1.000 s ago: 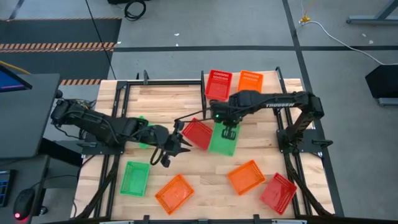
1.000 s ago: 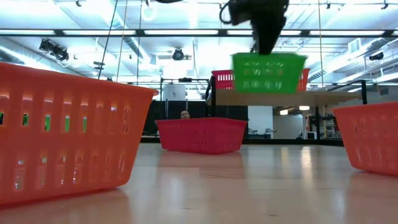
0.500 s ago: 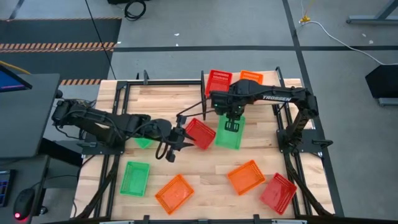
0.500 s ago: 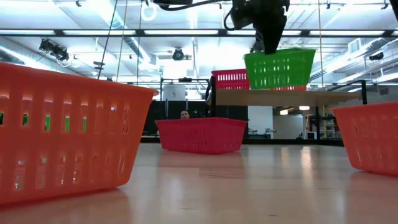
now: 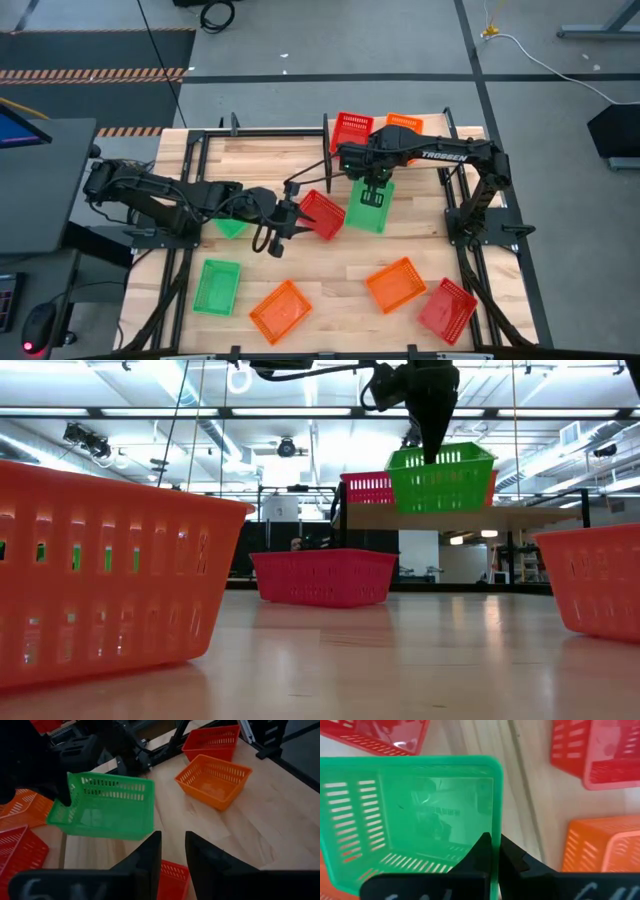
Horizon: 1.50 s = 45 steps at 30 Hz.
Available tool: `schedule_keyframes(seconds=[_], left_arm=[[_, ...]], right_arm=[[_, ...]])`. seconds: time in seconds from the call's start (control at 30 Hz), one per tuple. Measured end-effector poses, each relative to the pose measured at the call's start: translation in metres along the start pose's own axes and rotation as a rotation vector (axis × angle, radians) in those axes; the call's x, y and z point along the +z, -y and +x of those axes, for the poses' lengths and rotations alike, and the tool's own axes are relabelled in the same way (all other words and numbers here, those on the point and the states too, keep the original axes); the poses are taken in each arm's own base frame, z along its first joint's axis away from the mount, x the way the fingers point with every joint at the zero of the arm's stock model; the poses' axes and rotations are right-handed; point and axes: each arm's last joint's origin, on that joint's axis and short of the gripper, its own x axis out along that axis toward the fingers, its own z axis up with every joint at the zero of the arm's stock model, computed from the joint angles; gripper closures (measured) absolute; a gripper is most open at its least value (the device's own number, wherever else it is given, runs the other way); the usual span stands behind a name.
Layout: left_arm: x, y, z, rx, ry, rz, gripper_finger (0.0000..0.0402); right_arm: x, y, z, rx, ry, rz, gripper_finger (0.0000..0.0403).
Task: Stack baskets on shelf by color
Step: Put the right green bin on the shelf
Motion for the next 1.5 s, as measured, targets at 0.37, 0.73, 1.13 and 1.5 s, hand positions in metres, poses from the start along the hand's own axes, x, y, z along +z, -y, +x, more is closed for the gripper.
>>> schedule_keyframes(seconds=[0.37, 0.73, 1.13, 1.5], left_arm=[[-0.001, 0.002, 0.0, -0.037, -0.009, -0.046, 0.0308], [-0.001, 0.019, 0.008, -0.271, -0.005, -0.22, 0.0308], [-0.015, 0.061, 0.009, -0.449, -0.228, -0.404, 0.0308], [-0.002, 0.085, -0.004, -0.428, -0.163, -0.355, 0.0308]], right_arm=[[0.002, -0.002, 0.003, 0.004, -0.009, 0.0, 0.0388], [0.009, -0.003, 0.017, -0.077, -0.063, -0.114, 0.0388], [-0.009, 0.014, -0.009, -0.139, 0.013, -0.025, 0.0388], [-0.07, 0.04, -0.07, -0.042, 0.249, 0.151, 0.0388]])
